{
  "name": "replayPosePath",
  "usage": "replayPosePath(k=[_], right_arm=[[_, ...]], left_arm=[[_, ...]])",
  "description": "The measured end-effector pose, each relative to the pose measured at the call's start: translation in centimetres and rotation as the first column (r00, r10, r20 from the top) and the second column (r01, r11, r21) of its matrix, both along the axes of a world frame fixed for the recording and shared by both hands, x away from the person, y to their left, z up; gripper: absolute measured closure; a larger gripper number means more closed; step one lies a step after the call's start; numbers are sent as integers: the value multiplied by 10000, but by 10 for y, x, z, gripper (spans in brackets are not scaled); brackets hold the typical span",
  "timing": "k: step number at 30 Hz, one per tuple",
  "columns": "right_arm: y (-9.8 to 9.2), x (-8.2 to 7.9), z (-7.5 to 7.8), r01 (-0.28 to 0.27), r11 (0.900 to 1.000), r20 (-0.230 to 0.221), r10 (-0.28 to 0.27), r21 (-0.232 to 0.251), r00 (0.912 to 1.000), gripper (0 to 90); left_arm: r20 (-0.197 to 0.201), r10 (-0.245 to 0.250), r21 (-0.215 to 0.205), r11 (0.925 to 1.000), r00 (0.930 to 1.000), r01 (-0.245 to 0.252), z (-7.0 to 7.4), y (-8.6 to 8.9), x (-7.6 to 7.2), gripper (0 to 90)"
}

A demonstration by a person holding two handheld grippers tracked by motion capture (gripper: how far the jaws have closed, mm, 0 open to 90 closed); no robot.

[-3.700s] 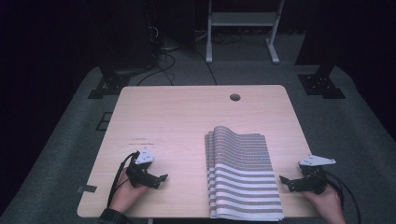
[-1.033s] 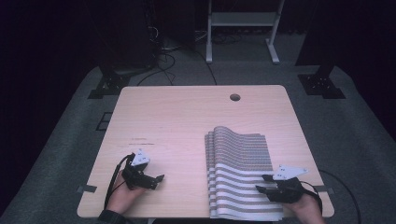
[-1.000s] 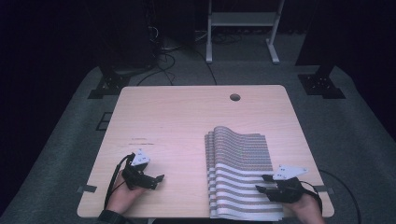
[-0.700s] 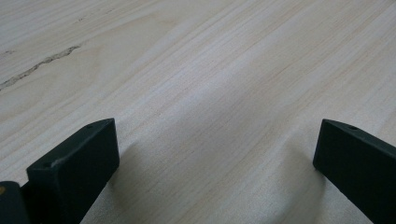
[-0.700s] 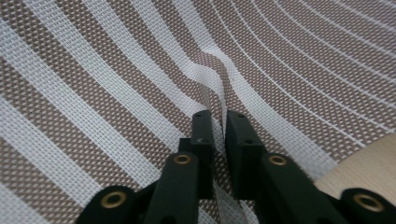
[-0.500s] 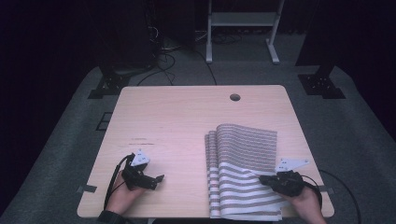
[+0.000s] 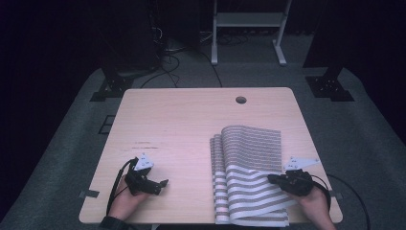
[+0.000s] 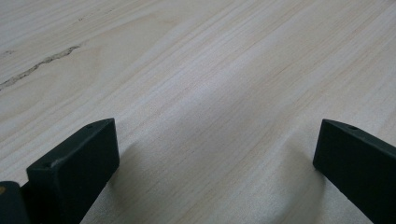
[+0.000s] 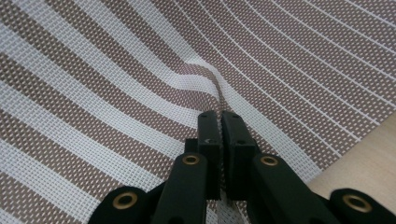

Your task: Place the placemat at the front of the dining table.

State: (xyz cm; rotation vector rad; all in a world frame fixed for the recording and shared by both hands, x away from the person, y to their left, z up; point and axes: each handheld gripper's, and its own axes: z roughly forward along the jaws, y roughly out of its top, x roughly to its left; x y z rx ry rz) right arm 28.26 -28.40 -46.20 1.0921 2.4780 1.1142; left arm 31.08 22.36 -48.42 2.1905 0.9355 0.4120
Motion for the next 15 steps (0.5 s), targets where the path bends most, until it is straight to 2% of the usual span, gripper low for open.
replayPosePath(k=[15], right_arm=[[-3,16,8,487,9979,246,-497,417,9985,872]], left_arm=[[-6,-29,-1,10000,10000,29,0,0,0,0]])
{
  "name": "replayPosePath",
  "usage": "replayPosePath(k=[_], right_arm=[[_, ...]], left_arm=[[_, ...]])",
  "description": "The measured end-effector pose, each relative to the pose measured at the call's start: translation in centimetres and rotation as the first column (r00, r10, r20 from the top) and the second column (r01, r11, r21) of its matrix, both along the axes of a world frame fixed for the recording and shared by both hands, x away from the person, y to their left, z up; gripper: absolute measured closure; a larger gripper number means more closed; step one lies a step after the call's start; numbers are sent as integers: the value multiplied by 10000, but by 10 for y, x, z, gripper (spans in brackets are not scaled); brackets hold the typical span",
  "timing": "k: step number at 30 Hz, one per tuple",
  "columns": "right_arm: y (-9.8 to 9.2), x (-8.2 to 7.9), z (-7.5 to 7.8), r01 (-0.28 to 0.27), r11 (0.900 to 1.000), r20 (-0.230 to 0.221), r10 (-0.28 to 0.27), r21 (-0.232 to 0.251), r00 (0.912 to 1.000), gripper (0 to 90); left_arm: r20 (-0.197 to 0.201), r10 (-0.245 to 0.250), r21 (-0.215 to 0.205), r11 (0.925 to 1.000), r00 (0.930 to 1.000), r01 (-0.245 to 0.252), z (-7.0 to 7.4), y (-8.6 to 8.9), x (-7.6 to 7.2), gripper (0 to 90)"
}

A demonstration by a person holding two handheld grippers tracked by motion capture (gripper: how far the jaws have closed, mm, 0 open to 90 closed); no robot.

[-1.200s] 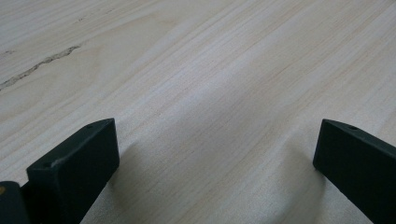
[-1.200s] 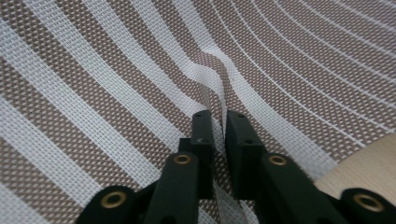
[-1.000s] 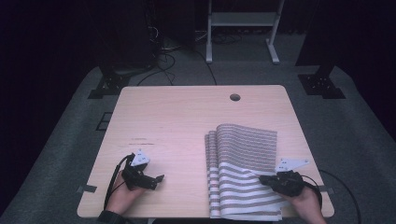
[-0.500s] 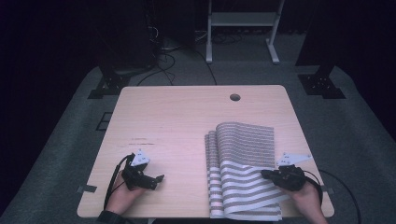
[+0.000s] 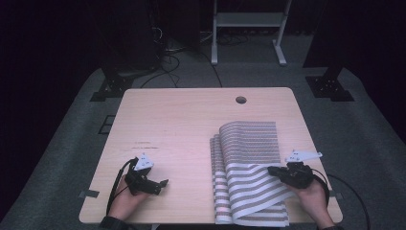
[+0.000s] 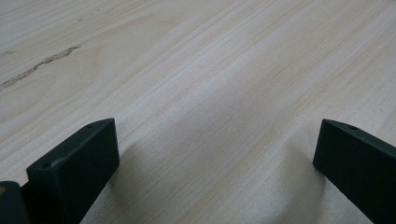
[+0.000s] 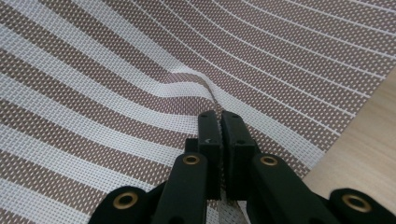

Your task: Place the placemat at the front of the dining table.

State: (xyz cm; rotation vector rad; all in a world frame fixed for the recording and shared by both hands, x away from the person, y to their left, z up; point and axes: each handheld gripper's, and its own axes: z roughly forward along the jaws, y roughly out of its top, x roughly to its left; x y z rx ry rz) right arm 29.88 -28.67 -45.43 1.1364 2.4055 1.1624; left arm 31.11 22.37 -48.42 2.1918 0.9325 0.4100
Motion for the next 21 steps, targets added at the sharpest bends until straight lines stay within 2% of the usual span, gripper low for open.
replayPosePath(k=[15,19,21], right_arm=[[-3,27,7,664,9972,108,-668,336,9977,872],[-2,39,10,806,9960,279,-816,380,9963,872],[-1,45,10,823,9959,227,-832,372,9963,871]], left_arm=[[8,-15,7,10000,10000,15,0,0,0,0],[6,-20,5,10000,10000,20,0,0,1,0],[8,-17,3,10000,10000,17,0,0,1,0]])
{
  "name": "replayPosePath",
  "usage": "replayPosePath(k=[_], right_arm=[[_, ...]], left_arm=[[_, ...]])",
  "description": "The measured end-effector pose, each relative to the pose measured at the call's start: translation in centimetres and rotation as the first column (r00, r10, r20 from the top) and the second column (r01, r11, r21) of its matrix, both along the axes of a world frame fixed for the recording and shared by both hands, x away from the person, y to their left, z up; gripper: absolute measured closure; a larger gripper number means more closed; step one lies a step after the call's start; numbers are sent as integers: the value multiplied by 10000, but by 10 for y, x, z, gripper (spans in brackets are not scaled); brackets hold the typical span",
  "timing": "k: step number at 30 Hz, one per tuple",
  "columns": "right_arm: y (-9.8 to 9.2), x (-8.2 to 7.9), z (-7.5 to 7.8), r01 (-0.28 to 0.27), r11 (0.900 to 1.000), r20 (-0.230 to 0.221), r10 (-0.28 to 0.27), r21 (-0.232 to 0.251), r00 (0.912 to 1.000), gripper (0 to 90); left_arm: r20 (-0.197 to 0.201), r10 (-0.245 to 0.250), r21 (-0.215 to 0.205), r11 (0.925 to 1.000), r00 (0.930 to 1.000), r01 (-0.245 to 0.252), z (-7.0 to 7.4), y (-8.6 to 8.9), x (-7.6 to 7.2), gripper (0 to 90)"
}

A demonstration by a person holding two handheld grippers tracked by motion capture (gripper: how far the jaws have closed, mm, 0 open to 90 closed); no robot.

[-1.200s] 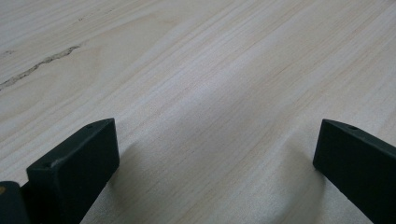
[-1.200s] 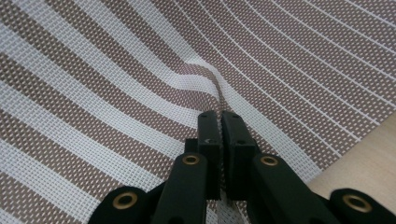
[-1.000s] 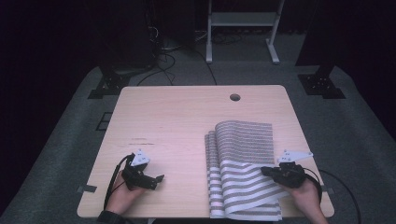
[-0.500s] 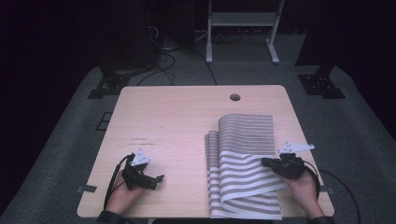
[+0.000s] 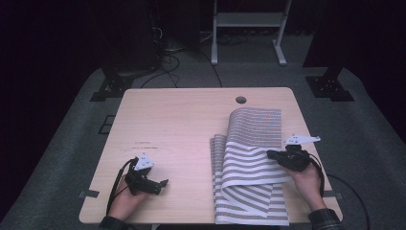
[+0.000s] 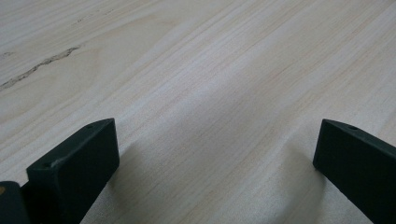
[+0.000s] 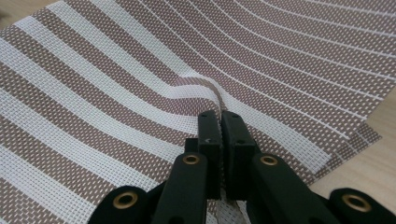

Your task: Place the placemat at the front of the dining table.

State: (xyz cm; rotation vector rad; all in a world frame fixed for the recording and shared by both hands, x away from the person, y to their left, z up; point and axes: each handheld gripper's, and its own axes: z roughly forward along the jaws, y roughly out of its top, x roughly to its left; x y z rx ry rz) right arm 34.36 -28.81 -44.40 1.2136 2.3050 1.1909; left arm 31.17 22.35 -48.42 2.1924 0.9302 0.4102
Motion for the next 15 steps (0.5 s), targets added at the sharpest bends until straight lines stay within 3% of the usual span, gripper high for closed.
replayPosePath(k=[9,15], right_arm=[[2,22,2,252,9997,166,-251,-66,9995,870],[5,46,1,372,9993,297,-371,-29,9989,869]], left_arm=[[-15,-6,16,10000,10000,6,0,0,0,0],[-14,-2,14,10000,10000,2,0,0,0,0]])
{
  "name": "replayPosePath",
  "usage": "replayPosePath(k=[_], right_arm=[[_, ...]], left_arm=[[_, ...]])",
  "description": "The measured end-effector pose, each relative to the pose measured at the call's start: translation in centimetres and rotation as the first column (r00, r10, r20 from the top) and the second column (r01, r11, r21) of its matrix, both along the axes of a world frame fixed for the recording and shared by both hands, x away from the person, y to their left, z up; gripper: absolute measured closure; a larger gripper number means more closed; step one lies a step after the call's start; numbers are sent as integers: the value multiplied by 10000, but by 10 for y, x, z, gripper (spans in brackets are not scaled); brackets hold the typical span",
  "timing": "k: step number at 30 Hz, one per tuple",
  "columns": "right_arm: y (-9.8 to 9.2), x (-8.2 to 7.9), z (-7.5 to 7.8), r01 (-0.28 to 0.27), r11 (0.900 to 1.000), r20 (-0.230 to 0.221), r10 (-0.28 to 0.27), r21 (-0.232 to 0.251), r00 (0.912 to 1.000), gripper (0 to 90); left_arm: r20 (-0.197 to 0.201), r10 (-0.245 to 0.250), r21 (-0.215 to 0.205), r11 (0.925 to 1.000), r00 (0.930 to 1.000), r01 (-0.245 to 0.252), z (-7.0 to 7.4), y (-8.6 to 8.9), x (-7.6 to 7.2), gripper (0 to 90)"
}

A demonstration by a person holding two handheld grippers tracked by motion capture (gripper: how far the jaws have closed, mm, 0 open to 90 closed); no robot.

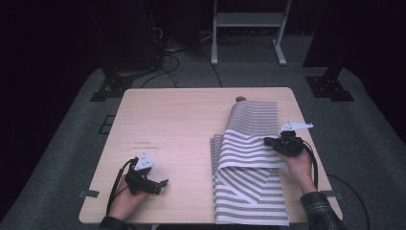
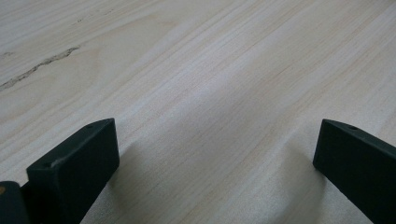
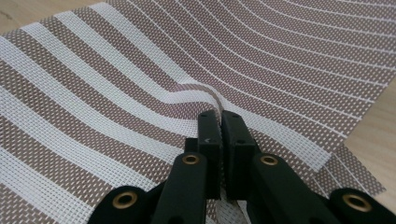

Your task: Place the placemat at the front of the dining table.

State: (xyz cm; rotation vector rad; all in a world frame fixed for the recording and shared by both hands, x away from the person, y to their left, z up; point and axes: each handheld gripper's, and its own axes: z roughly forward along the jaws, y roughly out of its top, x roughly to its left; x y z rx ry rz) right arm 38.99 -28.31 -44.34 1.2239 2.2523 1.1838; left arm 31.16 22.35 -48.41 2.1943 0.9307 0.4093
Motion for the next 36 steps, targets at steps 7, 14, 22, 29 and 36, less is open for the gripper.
replayPosePath(k=[7,14,22,29,36], right_arm=[[4,8,-2,-64,10000,-88,64,35,9999,804],[-2,0,4,22,9990,-2,-22,446,10000,640],[3,-37,4,-266,9996,118,267,-81,9996,504],[17,-67,-1,-960,9952,8,960,-204,9954,502],[26,-94,-12,-1554,9873,-471,1538,-322,9870,474]], left_arm=[[-6,-6,6,10000,10000,6,0,0,0,0],[-4,-6,0,10000,10000,6,0,0,-1,0],[17,1,-20,10000,10000,-1,0,0,-1,0],[21,-3,-21,10000,10000,3,0,0,-1,0],[20,-6,-14,10000,10000,6,0,0,-1,0]])
